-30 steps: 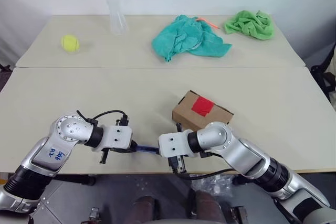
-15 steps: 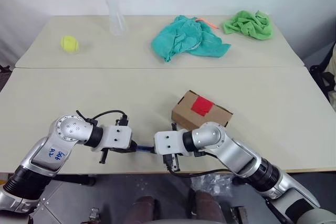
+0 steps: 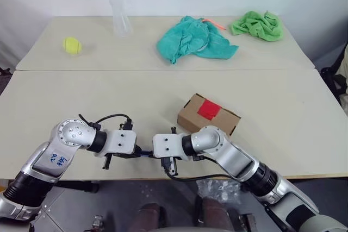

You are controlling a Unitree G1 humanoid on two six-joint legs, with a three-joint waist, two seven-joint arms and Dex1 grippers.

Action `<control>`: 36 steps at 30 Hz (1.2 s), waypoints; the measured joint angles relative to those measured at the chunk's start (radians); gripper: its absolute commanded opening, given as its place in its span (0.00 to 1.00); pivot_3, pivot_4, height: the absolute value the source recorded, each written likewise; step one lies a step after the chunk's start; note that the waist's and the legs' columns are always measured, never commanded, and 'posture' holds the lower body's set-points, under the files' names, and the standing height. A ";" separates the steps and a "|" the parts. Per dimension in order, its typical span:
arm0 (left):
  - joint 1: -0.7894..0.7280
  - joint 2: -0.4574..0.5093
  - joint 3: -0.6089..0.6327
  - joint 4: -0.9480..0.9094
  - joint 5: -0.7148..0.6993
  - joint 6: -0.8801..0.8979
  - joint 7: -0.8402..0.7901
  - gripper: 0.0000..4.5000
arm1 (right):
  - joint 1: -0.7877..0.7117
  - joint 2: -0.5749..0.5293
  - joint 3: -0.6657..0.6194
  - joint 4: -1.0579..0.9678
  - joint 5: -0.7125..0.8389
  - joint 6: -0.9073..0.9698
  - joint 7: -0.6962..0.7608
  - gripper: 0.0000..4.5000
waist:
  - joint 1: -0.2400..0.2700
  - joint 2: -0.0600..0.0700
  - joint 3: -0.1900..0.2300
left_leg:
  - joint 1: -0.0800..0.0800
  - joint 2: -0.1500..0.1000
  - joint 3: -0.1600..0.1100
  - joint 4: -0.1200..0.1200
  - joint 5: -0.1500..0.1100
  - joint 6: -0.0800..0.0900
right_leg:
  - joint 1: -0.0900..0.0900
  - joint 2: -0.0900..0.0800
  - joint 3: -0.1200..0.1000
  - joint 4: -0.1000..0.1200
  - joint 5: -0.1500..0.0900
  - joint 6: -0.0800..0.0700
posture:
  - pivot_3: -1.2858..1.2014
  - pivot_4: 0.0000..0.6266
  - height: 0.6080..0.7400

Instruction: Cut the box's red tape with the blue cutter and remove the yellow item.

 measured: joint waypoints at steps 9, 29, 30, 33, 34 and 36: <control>-0.093 -0.106 0.055 0.236 0.020 -0.181 0.160 0.12 | -0.020 -0.051 -0.465 -0.230 0.247 0.469 -0.051 0.20 | 0.016 0.001 0.001 | -0.003 0.001 -0.001 0.000 0.000 -0.001 | -0.002 0.001 -0.001 -0.001 0.000 0.000 | 0.52 0.24 1.00; -0.467 -0.435 0.115 0.678 0.088 -0.790 0.516 0.12 | -0.510 -0.061 -0.830 0.212 0.503 0.981 -0.247 0.99 | 0.000 0.002 0.003 | -0.008 -0.002 0.002 0.000 -0.002 0.004 | -0.005 -0.002 -0.005 -0.004 0.002 0.002 | 0.52 0.24 1.00; -0.467 -0.443 0.108 0.683 0.089 -0.803 0.517 0.12 | -0.510 -0.057 -0.830 0.229 0.505 0.981 -0.252 0.99 | 0.000 0.002 0.003 | -0.008 -0.002 0.003 0.000 -0.002 0.004 | -0.005 -0.002 -0.005 -0.003 0.002 0.003 | 0.52 0.24 1.00; -0.467 -0.446 0.102 0.697 0.096 -0.828 0.520 0.12 | -0.515 -0.051 -0.819 0.259 0.522 0.978 -0.253 0.99 | 0.000 0.002 0.003 | -0.008 -0.002 0.003 0.000 -0.002 0.004 | -0.005 -0.001 -0.005 -0.003 0.002 0.003 | 0.52 0.24 1.00; -0.467 -0.446 0.102 0.703 0.099 -0.833 0.525 0.12 | -0.517 -0.051 -0.814 0.265 0.526 0.974 -0.253 0.99 | 0.001 0.002 0.003 | -0.008 -0.002 0.003 0.000 -0.002 0.004 | -0.005 -0.001 -0.005 -0.003 0.002 0.003 | 0.52 0.24 1.00; -0.467 -0.446 0.102 0.706 0.103 -0.839 0.527 0.12 | -0.517 -0.052 -0.804 0.270 0.535 0.958 -0.252 0.99 | 0.001 0.002 0.003 | -0.008 -0.002 0.002 0.000 -0.002 0.004 | -0.005 -0.001 -0.005 -0.003 0.002 0.003 | 0.52 0.24 1.00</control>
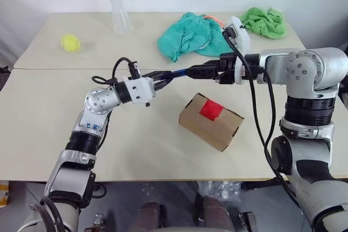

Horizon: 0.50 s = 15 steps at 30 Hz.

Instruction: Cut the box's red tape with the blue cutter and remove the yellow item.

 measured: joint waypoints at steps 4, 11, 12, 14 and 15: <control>0.000 0.000 0.000 0.000 0.000 -0.008 0.000 0.12 | -0.008 -0.014 0.034 0.010 0.020 -0.015 0.009 0.99 | 0.000 0.000 0.000 | 0.000 0.000 0.000 0.000 0.000 0.000 | 0.000 0.000 0.000 0.000 0.000 0.000 | 0.52 0.24 1.00; 0.000 0.002 0.000 0.000 0.000 -0.008 0.000 0.12 | -0.008 -0.047 0.071 0.012 0.063 -0.019 0.040 0.99 | 0.000 0.000 0.000 | 0.000 0.000 0.000 0.000 0.000 0.000 | 0.000 0.000 0.000 0.000 0.000 0.000 | 0.52 0.24 1.00; 0.000 0.002 0.000 0.000 0.000 -0.008 0.000 0.12 | -0.009 -0.049 0.071 0.015 0.066 -0.020 0.040 0.99 | 0.000 0.000 0.000 | 0.000 0.000 0.000 0.000 0.000 0.000 | 0.000 0.000 0.000 0.000 0.000 0.000 | 0.52 0.24 1.00; 0.000 0.002 0.000 0.000 0.000 -0.008 0.000 0.12 | -0.010 -0.052 0.071 0.022 0.071 -0.020 0.040 0.99 | 0.000 0.000 0.000 | 0.000 0.000 0.000 0.000 0.000 0.000 | 0.000 0.000 0.000 0.000 0.000 0.000 | 0.52 0.24 1.00; 0.000 0.002 0.000 0.000 0.000 -0.008 0.000 0.12 | -0.012 -0.052 0.072 0.026 0.073 -0.021 0.040 0.99 | 0.000 0.000 0.000 | 0.000 0.000 0.000 0.000 0.000 0.000 | 0.000 0.000 0.000 0.000 0.000 0.000 | 0.52 0.24 1.00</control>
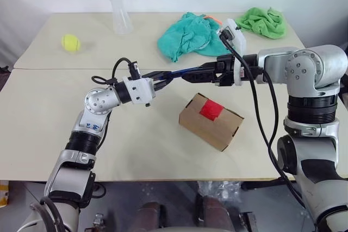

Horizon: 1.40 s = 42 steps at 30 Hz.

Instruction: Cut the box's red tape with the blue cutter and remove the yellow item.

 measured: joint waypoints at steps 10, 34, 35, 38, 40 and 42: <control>0.000 -0.001 0.000 -0.001 0.000 0.003 0.000 0.12 | -0.017 -0.005 0.005 0.013 0.003 -0.023 -0.003 0.55 | 0.000 0.000 0.000 | 0.000 0.000 0.000 0.000 0.000 0.000 | 0.000 0.000 0.000 0.000 0.000 0.000 | 0.52 0.24 1.00; 0.009 0.085 0.106 -0.050 -0.155 0.552 -0.079 0.99 | -0.010 -0.117 -0.039 -0.053 0.024 -0.045 -0.058 0.03 | -0.002 0.000 0.000 | 0.000 0.001 0.000 0.000 0.000 0.000 | 0.000 0.001 0.000 0.000 0.000 0.000 | 0.52 0.24 1.00; 0.009 0.106 0.123 -0.052 -0.166 0.583 -0.093 1.00 | -0.006 -0.132 -0.052 -0.059 0.024 -0.045 -0.063 0.03 | -0.001 0.000 0.000 | 0.000 0.000 0.000 0.000 0.000 0.000 | 0.000 0.000 0.000 0.000 0.000 0.000 | 0.52 0.24 1.00; 0.009 0.126 0.146 -0.085 -0.216 0.689 -0.134 1.00 | 0.005 -0.144 -0.081 -0.074 0.025 -0.044 -0.081 0.03 | 0.004 0.000 0.000 | 0.000 0.000 -0.001 0.000 0.000 0.000 | 0.001 0.000 0.000 0.000 0.000 0.000 | 0.52 0.24 1.00; 0.006 0.106 0.142 -0.133 -0.247 0.779 -0.150 1.00 | 0.024 -0.150 -0.090 -0.100 0.032 -0.036 -0.091 0.03 | 0.010 0.000 0.000 | 0.000 0.000 -0.002 0.001 0.000 0.000 | 0.002 0.000 0.000 0.000 0.000 0.000 | 0.52 0.24 1.00; 0.000 0.071 0.124 -0.186 -0.268 0.862 -0.151 1.00 | 0.052 -0.169 -0.113 -0.130 0.041 -0.017 -0.104 0.03 | 0.019 -0.001 0.000 | 0.000 -0.001 -0.002 0.001 0.000 0.000 | 0.002 0.000 0.000 -0.001 0.000 0.001 | 0.52 0.24 1.00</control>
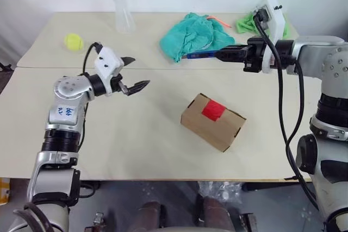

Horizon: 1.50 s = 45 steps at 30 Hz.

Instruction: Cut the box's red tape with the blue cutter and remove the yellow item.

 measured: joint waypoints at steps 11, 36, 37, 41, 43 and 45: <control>-0.049 -0.121 -0.159 -0.177 -0.155 0.289 -0.202 0.33 | 0.144 -0.100 -0.188 -0.237 0.059 0.175 -0.058 0.03 | 0.005 0.000 0.000 | 0.001 0.001 0.003 0.000 0.000 0.000 | 0.001 0.001 0.001 -0.001 0.000 0.000 | 0.52 0.24 1.00; -0.190 -0.287 -0.316 0.201 0.015 0.119 -0.332 0.00 | 0.351 -0.223 -0.147 -0.423 0.212 0.184 -0.114 0.03 | 0.012 -0.001 0.001 | 0.001 0.000 0.002 0.000 0.001 0.000 | 0.002 0.000 0.002 -0.003 0.001 0.002 | 0.52 0.24 1.00; -0.196 -0.293 -0.315 0.207 0.017 0.113 -0.332 0.00 | 0.351 -0.227 -0.143 -0.423 0.212 0.184 -0.113 0.03 | 0.012 -0.001 0.001 | 0.001 0.000 0.002 0.000 0.001 0.000 | 0.002 0.000 0.002 -0.003 0.001 0.002 | 0.52 0.24 1.00; -0.199 -0.314 -0.318 0.226 0.033 0.089 -0.334 0.00 | 0.351 -0.234 -0.124 -0.423 0.212 0.184 -0.111 0.03 | 0.010 -0.001 0.001 | 0.001 0.001 0.002 0.000 0.001 0.001 | 0.001 0.000 0.002 -0.003 0.001 0.002 | 0.52 0.24 1.00; -0.199 -0.314 -0.317 0.226 0.042 0.082 -0.336 0.00 | 0.351 -0.236 -0.124 -0.423 0.212 0.184 -0.111 0.03 | 0.010 -0.001 0.001 | 0.001 0.001 0.002 0.000 0.001 0.001 | 0.001 0.000 0.002 -0.002 0.001 0.002 | 0.52 0.24 1.00; -0.199 -0.314 -0.317 0.228 0.051 0.076 -0.340 0.00 | 0.350 -0.236 -0.124 -0.423 0.212 0.184 -0.111 0.03 | 0.010 -0.001 0.001 | 0.001 0.001 0.002 0.000 0.001 0.001 | 0.001 0.000 0.002 -0.002 0.001 0.002 | 0.52 0.24 1.00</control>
